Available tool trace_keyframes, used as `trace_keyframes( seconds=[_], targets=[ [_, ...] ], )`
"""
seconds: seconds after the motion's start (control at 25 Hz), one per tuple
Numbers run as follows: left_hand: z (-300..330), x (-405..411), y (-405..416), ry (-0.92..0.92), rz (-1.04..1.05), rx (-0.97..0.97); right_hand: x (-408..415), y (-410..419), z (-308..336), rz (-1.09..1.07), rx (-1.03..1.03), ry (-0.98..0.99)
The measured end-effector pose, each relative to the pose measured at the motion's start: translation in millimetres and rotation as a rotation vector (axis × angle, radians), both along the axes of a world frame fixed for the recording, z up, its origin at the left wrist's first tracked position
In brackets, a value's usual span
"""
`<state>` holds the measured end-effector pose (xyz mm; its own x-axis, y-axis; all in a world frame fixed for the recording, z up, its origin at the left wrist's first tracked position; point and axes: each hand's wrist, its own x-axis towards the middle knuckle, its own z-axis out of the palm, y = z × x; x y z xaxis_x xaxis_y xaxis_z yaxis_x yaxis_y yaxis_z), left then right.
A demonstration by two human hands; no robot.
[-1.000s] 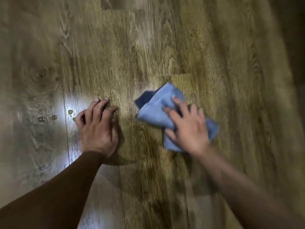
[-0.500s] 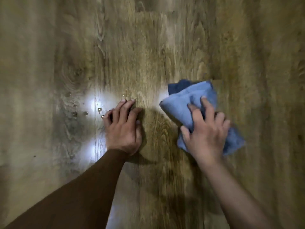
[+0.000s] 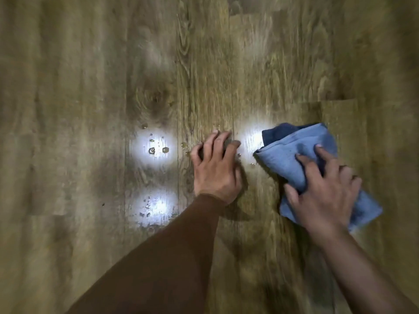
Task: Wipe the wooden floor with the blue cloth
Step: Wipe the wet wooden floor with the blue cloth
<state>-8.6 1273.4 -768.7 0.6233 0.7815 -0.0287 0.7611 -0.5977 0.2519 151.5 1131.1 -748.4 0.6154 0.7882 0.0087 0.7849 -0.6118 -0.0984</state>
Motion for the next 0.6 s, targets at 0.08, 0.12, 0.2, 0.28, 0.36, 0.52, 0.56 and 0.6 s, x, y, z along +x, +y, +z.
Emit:
trace_keyframes(
  seconds=[0.08, 0.12, 0.2, 0.28, 0.36, 0.52, 0.56, 0.6],
  targets=[
    [-0.1, -2.7, 0.3, -0.035, 0.019, -0.007, -8.3, 11.1, 0.0, -0.103, 0.006, -0.008],
    [0.4, -4.2, 1.3, -0.06, 0.023, -0.023, -15.0, 17.3, -0.1, -0.17, 0.016, -0.018],
    [8.0, -5.1, 4.2, -0.147, 0.018, -0.102, -31.7, 32.2, 1.7, -0.29, 0.02, -0.033],
    [19.5, -16.5, 9.6, -0.361, 0.076, -0.296, -47.2, 45.0, 3.9, -0.35, 0.005, -0.026],
    [26.7, -55.3, 23.0, -0.505, 0.24, -0.379, -66.8, 52.8, 6.4, -0.334, -0.007, -0.038],
    [22.0, -177.2, 82.4, -0.203, 0.444, -0.051, -140.7, 55.9, 13.7, -0.109, -0.06, -0.041],
    [17.8, -199.6, 98.0, -0.093, 0.494, -0.039, -169.3, 53.0, 15.1, -0.026, -0.063, -0.016],
    [13.8, -212.9, 107.8, -0.012, 0.54, -0.059, -201.6, 47.9, 15.4, 0.066, -0.057, 0.019]
  ],
)
